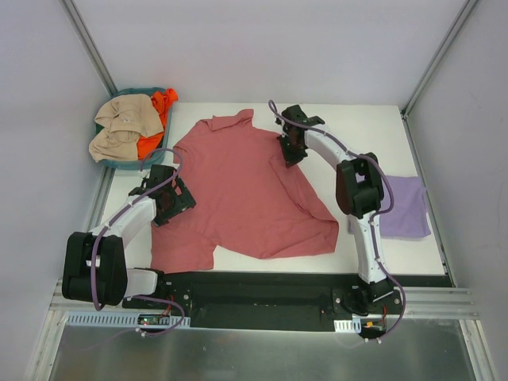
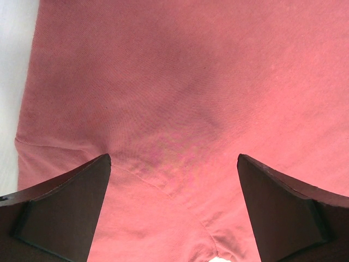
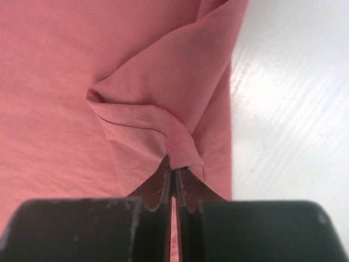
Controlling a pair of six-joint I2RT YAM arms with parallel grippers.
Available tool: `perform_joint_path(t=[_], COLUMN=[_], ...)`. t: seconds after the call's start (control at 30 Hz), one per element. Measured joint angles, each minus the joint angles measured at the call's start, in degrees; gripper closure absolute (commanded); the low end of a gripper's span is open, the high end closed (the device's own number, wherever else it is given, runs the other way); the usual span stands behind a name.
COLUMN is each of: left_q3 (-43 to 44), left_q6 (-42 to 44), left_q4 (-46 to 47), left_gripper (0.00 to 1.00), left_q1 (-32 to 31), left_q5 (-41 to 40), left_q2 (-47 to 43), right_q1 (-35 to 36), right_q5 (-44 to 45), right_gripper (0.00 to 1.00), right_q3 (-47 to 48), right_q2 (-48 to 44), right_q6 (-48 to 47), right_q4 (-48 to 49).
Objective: Fold and stack the t-shirts
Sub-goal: Flatten out the tshirt
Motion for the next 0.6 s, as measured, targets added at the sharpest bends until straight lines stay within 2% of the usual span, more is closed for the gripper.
perform_joint_path(t=[0.33,0.47,0.5,0.6], left_q3=[0.0,0.0,0.0,0.0], left_q6=[-0.02,-0.02,-0.02,-0.02], left_q4=[0.2,0.17,0.2,0.22], left_gripper=[0.01,0.01,0.01,0.01], left_q1=[0.0,0.0,0.0,0.0], left_q5=[-0.07,0.02,0.02,0.04], left_q2=[1.11,1.6,1.6,1.55], right_q1=[-2.67,-6.93,-8.35,-12.13], right_q5=[14.69,22.93,25.18,31.01], right_gripper=[0.98,0.9,0.81,0.09], right_q3=[1.36,6.36,8.79,14.36], right_q2=[-1.81,-0.33,0.68,2.97], right_q6=[-2.25,-2.16,-2.12,-1.46], right_q4=[-3.37,-4.9,-5.03,-4.96])
